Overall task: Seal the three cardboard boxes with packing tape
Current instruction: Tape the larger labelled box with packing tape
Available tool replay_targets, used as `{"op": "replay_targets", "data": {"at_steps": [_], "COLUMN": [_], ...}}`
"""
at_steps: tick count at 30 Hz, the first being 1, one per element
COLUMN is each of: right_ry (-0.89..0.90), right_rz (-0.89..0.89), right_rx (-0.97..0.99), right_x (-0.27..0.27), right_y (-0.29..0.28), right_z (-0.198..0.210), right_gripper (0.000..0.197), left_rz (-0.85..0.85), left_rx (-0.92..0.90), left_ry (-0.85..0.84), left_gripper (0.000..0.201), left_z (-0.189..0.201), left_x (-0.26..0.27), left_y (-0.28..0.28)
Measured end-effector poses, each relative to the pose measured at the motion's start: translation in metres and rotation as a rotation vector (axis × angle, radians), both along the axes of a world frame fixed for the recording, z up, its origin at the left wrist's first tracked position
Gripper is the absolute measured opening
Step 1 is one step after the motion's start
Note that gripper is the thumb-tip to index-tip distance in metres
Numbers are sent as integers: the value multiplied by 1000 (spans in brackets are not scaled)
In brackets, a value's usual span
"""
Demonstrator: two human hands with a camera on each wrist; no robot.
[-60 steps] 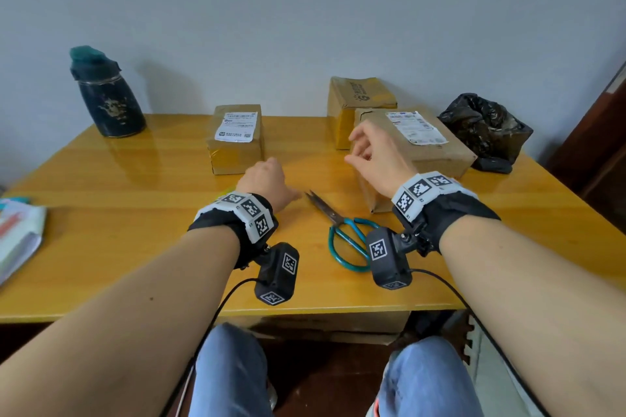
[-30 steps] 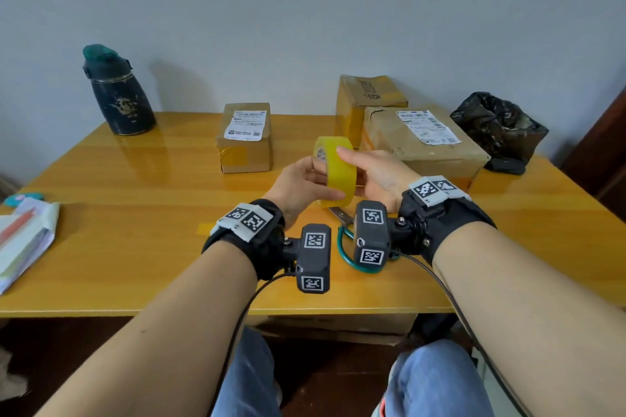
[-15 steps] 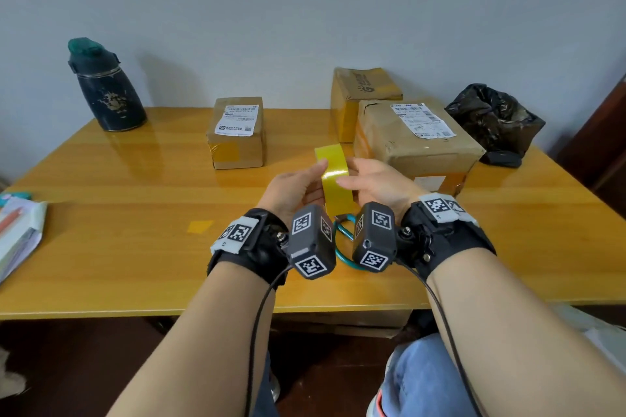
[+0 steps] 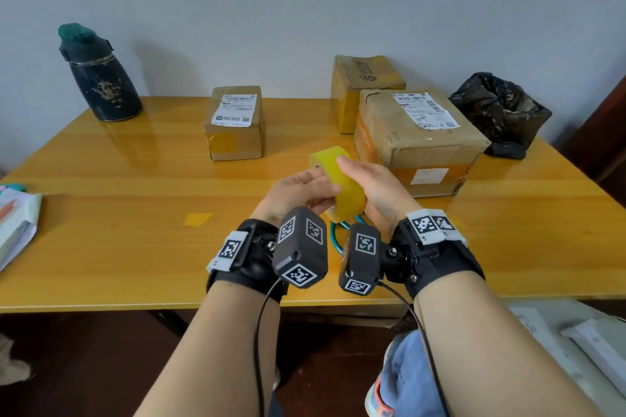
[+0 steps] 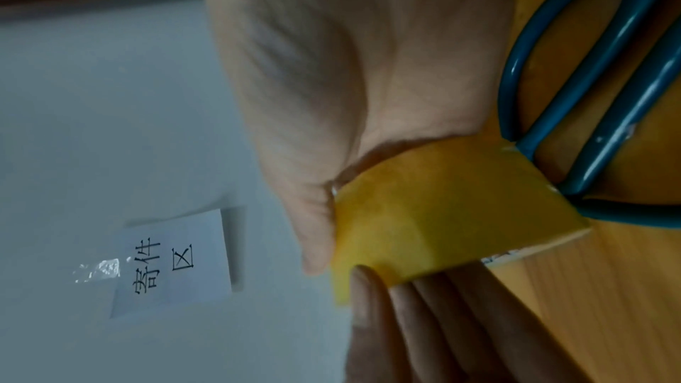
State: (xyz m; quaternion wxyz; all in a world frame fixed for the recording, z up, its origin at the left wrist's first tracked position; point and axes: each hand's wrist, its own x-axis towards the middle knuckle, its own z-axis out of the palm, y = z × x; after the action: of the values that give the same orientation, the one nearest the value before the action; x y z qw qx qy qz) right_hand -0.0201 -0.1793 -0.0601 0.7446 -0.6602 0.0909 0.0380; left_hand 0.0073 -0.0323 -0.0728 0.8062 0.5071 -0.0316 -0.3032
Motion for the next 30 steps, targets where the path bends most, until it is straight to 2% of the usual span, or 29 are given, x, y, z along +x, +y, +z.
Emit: {"op": "replay_targets", "data": {"at_steps": [1,3,4,6,9,11,16,20,30], "right_ry": [-8,-24,-34,-55,-75,-73,-75,-68,12], "right_rz": [15,68,98,145,150,138,200,272,284], "right_rx": [13,4,-14,-58,-117,-124,-146,-153,-222], "right_x": [-1,-3,-4,-6,-9,-11,-12,-16,-16], "right_y": [-2,-5,-6,-7,-4,-4,-8,-14,-23], "right_z": [0,0,1,2,9,12,12,14,23], "right_gripper": [39,21,18,27,46,45,47,46,35], "left_rz": [4,48,75,128,153,159,154,140,199], "left_rx": [-7,-39,-62,-89,-100,-116,-206,-271,-341], "left_ry": [4,28,53,86,95,108,144,139,189], "left_gripper": [64,45,34,21,14,8,36,24,16], "left_z": [-2,-2,-1,0,-1,-1,0,4,1], "left_x": [0,0,-1,-1,-1,-2,-5,-12,-20], "left_y": [0,-3,-4,-7,-11,-12,-10,-11,-26]}}
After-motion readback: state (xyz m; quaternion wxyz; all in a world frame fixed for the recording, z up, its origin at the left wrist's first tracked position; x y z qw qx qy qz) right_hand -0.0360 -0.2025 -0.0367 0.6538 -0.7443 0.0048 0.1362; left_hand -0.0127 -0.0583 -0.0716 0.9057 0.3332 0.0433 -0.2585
